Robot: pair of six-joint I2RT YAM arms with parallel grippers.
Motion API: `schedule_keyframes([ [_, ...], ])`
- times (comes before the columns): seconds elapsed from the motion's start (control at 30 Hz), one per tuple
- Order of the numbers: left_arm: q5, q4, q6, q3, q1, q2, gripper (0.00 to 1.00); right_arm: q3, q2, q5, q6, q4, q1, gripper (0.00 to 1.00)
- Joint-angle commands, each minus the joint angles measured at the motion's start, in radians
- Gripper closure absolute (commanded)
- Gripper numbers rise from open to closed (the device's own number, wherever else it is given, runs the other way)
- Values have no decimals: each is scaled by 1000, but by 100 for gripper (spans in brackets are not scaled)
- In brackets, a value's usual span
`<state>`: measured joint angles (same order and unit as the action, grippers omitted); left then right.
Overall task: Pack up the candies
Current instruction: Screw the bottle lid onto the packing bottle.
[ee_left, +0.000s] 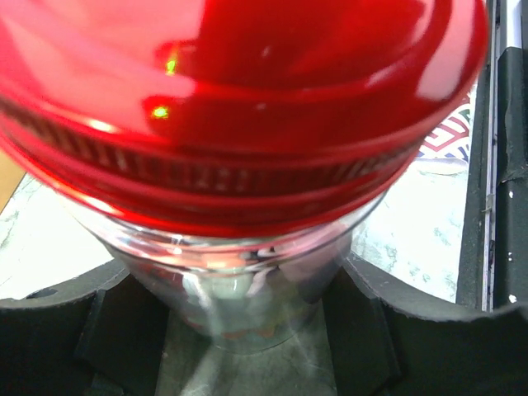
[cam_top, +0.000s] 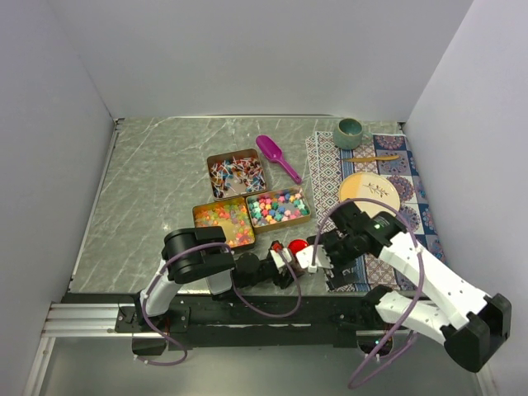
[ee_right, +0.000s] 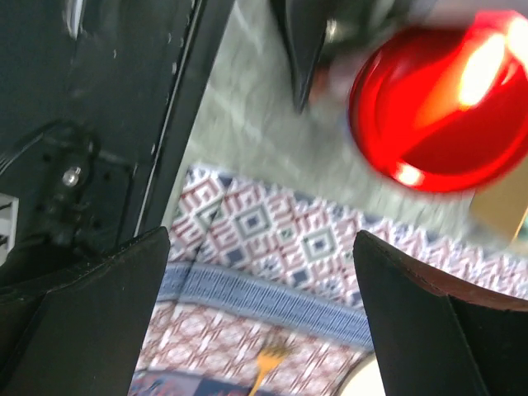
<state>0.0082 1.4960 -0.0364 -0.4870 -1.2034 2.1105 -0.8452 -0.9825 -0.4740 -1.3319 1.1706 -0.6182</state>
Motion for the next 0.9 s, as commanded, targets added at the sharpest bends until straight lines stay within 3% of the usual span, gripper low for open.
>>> schedule_keyframes([
  [0.0,53,-2,-5,37,-1,59,99,0,61,66,31,9,38,0],
  [0.27,88,-26,4,36,-2,46,99,-142,-134,23,65,-144,86,1],
  [0.47,101,-33,13,31,-4,52,99,-265,-195,-92,-35,-78,75,0],
  [0.6,104,-40,16,31,-4,49,99,-305,-223,-129,-46,-32,74,6],
  [0.63,105,-40,18,30,-5,49,99,-324,-220,-133,-30,-43,74,11],
  [0.73,110,-40,12,28,-5,51,99,-368,-225,-172,60,-86,74,48],
  [0.77,110,-40,12,28,-5,54,99,-380,-240,-187,71,-81,69,70],
  [0.87,102,-46,9,27,-4,54,99,-390,-271,-212,99,-62,37,97],
])
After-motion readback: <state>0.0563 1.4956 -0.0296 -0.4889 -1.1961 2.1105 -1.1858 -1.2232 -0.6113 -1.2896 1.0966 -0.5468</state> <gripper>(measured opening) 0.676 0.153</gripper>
